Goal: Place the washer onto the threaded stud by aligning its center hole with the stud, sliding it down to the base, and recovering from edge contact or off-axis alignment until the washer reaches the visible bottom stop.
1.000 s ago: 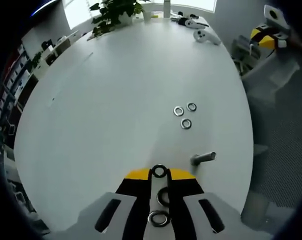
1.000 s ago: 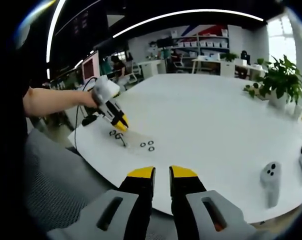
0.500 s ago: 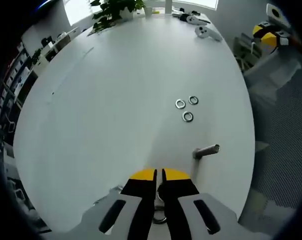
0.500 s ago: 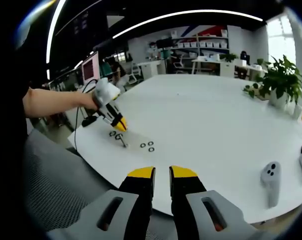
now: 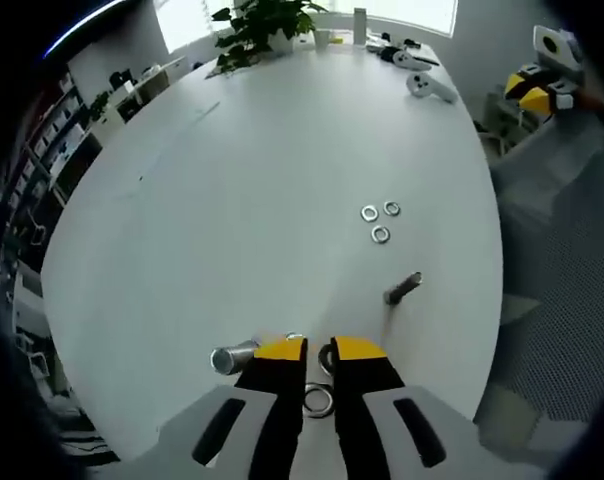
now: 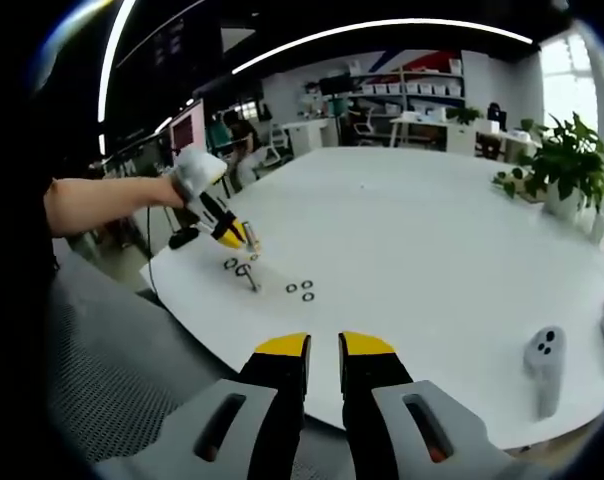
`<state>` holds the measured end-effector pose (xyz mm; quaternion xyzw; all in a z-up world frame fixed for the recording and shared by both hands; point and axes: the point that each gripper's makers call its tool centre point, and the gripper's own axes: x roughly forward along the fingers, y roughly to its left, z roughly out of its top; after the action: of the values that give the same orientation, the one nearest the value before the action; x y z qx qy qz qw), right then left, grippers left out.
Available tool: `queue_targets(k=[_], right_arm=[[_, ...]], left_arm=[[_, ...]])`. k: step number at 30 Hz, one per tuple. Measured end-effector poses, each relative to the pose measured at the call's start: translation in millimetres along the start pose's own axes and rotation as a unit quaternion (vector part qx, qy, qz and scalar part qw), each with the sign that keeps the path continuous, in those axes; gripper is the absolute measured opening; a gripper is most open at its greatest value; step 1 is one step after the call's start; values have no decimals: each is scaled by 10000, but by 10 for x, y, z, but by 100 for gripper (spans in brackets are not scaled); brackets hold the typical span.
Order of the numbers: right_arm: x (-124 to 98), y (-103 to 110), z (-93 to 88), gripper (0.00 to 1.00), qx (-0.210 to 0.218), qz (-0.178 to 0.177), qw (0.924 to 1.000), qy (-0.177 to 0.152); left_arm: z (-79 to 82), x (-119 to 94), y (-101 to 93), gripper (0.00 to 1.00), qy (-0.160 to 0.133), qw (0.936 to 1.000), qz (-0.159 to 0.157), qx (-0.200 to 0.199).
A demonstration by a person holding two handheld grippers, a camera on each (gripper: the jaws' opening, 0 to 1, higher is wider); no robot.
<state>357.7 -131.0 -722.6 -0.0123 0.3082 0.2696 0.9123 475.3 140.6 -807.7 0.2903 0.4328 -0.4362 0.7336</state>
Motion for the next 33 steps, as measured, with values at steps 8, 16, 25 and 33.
queue_targets(k=[8,16,25,33], right_arm=[[-12,21,20,14,-92,43,9999,-50],[-22,46,40,14,-156,87,9998,-102],[-30,25,48,14,-106,73,9998,-140],[-20,14,40,14,-31,92,9999,-130]], left_arm=[[-81,-278,-52,8,-272,9984,345,-363],[-200,-231,-34,11,-306,9963,592,-544],[-211,10,78,13,-41,9984,483,-295],[-183,253,132,13,171,9992,342,-78]])
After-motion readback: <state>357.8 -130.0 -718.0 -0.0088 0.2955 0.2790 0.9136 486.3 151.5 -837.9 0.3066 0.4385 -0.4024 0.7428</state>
